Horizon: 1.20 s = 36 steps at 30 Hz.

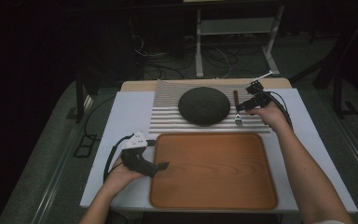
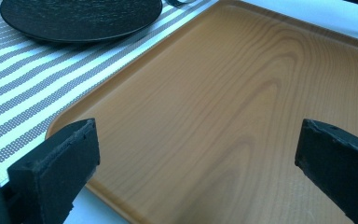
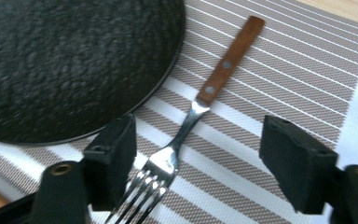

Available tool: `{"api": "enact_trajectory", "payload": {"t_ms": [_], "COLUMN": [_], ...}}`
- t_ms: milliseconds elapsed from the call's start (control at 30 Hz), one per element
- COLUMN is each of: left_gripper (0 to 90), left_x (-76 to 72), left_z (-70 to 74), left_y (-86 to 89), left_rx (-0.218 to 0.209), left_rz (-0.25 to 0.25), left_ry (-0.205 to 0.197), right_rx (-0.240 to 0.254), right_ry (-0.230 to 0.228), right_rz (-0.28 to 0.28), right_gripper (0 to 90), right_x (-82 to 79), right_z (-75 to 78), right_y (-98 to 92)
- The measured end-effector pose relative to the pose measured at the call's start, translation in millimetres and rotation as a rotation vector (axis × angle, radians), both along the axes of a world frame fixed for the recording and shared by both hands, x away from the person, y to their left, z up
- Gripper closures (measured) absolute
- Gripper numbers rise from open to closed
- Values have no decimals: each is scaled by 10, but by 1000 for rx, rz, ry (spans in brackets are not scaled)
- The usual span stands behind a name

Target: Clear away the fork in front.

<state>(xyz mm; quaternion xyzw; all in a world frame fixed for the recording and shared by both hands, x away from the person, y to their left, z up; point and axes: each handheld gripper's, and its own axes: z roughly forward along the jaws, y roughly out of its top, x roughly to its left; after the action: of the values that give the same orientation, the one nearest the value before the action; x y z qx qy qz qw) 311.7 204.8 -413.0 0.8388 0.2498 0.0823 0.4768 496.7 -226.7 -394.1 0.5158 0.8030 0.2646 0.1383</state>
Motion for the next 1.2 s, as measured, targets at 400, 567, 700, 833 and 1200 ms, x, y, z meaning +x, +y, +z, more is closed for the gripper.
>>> {"api": "enact_trajectory", "payload": {"t_ms": [400, 567, 700, 833, 1200], "left_gripper": [0, 0, 0, 0, 0], "left_x": [3, 1, 2, 3, 3], "left_z": [-1, -3, -3, -5, -9], "left_y": [-1, -6, -2, 0, -6], "left_rx": [-3, 0, 2, 3, 10], "left_rz": [-3, -5, -3, -3, -6], "left_ry": [1, 2, 0, 0, 0], "right_rx": [0, 4, -24, -51, -54], "right_ry": [99, 153, 184, 205, 272], "right_rz": [-58, -50, -58, -62, -92], "right_gripper": [532, 586, 612, 619, 659], "right_x": [292, 397, 475, 525, 623], "right_z": [-22, -99, -156, -201, -310], "right_y": [-1, 46, 117, 159, 214]}}
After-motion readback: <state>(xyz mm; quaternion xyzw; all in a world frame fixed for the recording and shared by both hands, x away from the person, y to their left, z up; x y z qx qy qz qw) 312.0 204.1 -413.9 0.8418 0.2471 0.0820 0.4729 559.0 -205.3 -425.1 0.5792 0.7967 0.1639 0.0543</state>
